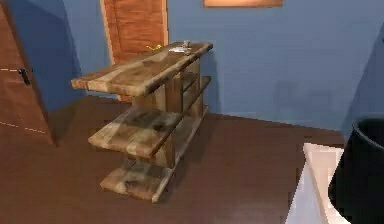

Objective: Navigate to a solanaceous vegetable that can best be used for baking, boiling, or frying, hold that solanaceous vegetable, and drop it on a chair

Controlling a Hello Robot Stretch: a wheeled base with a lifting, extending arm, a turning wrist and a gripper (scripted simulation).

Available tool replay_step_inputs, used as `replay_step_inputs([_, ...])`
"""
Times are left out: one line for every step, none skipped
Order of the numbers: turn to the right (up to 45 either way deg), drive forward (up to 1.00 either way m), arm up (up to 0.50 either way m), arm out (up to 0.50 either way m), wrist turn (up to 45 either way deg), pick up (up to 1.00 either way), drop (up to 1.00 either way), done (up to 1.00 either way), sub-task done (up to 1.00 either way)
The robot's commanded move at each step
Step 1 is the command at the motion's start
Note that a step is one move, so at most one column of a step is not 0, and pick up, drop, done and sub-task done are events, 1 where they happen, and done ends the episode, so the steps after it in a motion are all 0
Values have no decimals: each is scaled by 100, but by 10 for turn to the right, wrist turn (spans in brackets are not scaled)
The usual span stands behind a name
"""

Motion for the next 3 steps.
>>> replay_step_inputs([450, 0, 0, 0, 0, 0, 0, 0, 0])
replay_step_inputs([450, 0, 0, 0, 0, 0, 0, 0, 0])
replay_step_inputs([-450, 0, 0, 0, 0, 0, 0, 0, 0])
